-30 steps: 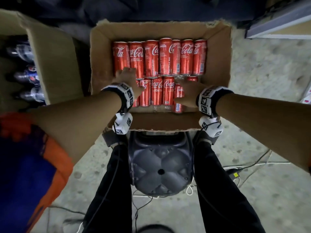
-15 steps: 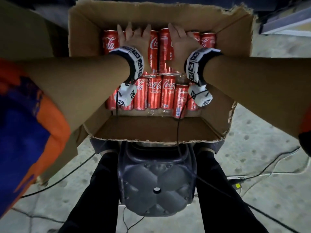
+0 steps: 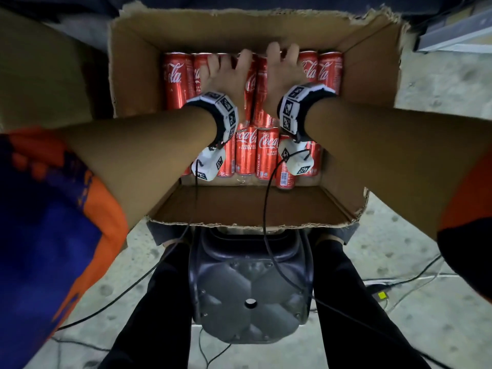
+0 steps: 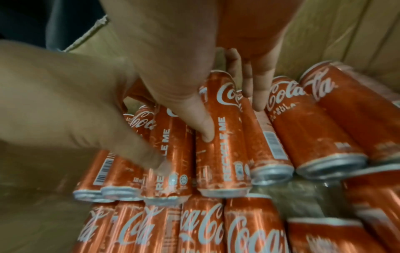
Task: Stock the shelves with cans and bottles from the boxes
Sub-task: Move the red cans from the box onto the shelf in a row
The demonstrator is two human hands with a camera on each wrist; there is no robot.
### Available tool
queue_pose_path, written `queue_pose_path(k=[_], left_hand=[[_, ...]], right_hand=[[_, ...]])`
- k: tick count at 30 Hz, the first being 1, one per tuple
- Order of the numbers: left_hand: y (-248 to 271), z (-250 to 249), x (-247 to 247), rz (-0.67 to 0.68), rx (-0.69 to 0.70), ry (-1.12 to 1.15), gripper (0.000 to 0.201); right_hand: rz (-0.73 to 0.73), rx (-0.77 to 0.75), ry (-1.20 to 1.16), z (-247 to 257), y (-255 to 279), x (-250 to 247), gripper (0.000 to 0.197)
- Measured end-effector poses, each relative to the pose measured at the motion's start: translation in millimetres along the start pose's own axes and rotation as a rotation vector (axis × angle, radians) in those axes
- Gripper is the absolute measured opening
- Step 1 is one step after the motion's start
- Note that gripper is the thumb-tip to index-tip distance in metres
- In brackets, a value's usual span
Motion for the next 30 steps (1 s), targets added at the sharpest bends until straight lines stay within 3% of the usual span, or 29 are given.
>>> queue_pose_path(k=[1,4,6,10,12,17,20,25,30], left_hand=[[3,0,0,-0.008,-0.001,0.036,0.067],[11,3,6,-0.013,0.043,0.203,0.073],[17,9,10,-0.045,0.042,0.385,0.076],[23,14,16,-0.086,-0.149,0.664,0.088],[29,14,18,-0.051,-0.196,0.689,0.086],[54,12,14,0.069,-0.148,0.746,0.078],[81,14,4,0.143,-0.141,0.786,0.071],[144,23,-18,0.191,-0.135,0.901,0.058],[212,35,-44,0.19,-0.116,0.901,0.066]], right_hand=[[-0.071,0.028,-0.018,-4,5,3,0.053],[0.054,-0.073,-0.175,-22,12,14,0.066],[0.05,-0.08,-0.261,-34,16,13,0.069],[-0.031,-0.003,-0.485,-43,28,15,0.088],[-0.017,0.027,-0.524,-45,33,16,0.097],[0.044,-0.015,-0.525,-48,60,13,0.071],[0.08,-0.085,-0.54,-52,81,6,0.067],[0.132,-0.055,-0.619,-58,122,-17,0.07],[0.313,0.006,-0.659,-63,171,-34,0.09]])
Point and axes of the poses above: each hand's wrist, its own y-axis away from the middle knuckle, its own x-axis out of the palm, z = x × y, the point moved 2 cm from there along -y, towards the middle knuckle, and after that the axes turned 5 degrees about -y, right-handed, at the moved point
